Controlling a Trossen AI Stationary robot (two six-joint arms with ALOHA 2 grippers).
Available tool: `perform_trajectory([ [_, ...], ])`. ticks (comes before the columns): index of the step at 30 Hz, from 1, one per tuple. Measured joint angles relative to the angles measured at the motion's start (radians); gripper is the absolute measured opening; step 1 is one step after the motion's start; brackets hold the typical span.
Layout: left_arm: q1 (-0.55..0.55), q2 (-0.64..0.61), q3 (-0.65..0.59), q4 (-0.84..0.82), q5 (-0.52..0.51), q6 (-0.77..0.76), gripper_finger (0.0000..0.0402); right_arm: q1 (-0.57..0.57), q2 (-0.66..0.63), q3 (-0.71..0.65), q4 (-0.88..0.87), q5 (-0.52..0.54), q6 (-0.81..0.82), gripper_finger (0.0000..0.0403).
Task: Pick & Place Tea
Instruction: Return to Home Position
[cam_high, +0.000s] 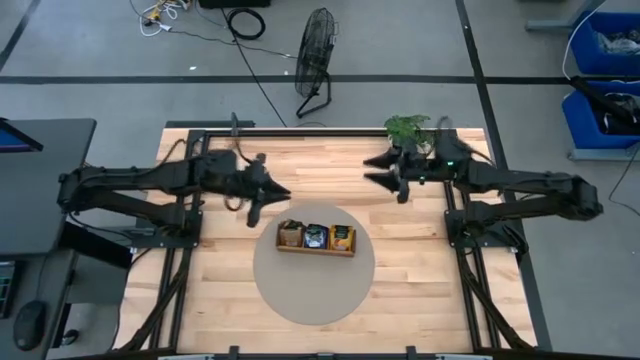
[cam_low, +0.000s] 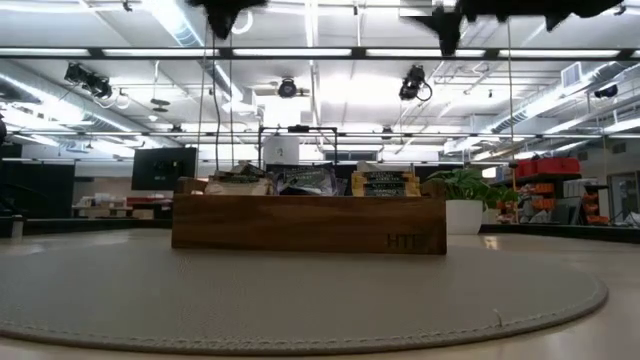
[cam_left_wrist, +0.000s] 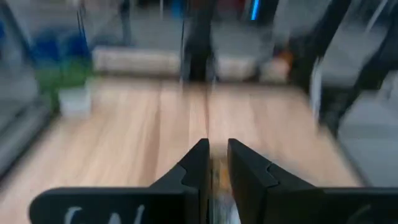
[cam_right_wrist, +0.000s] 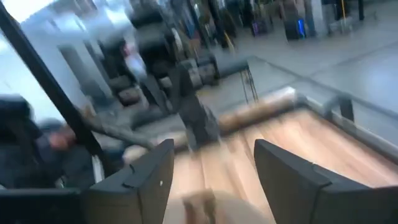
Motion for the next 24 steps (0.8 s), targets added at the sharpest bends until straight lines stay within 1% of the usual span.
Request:
perform_trajectory([
  [2,-0.006,-0.017,0.005,0.119,-0.001,-0.009,0.0060,-0.002,-0.016,0.009,0.132,0.012,0.001,0.0231],
  [5,-0.009,-0.033,0.006,0.213,-0.007,-0.032,0.0060,0.009,-0.047,0.009,0.280,-0.006,-0.078,0.0231],
  [8,-0.007,-0.038,0.002,0.186,-0.009,-0.028,0.0060,0.025,-0.081,0.006,0.233,-0.013,-0.122,0.0231],
  [10,-0.020,-0.040,0.001,0.188,0.040,0.003,0.0060,0.036,-0.105,0.004,0.133,-0.024,-0.114,0.0231],
  [12,-0.027,-0.041,0.002,0.208,0.091,0.016,0.0060,0.056,-0.115,0.002,0.085,-0.043,-0.121,0.0231],
  [13,-0.032,-0.041,0.002,0.206,0.112,0.021,0.0060,0.066,-0.121,-0.004,0.081,-0.058,-0.125,0.0231],
  [16,-0.041,-0.041,0.002,0.212,0.133,0.029,0.0060,0.090,-0.146,-0.018,0.083,-0.089,-0.145,0.0231],
  [19,-0.054,-0.041,-0.006,0.257,0.145,0.036,0.0060,0.117,-0.184,-0.072,0.110,-0.083,-0.150,0.0231],
  [21,-0.068,-0.042,-0.068,0.438,0.156,0.027,0.0060,0.139,-0.218,-0.128,0.151,-0.065,-0.123,0.0231],
  [24,-0.073,-0.044,-0.225,0.821,0.126,-0.074,0.0060,0.174,-0.272,-0.213,0.218,0.004,-0.098,0.0231],
])
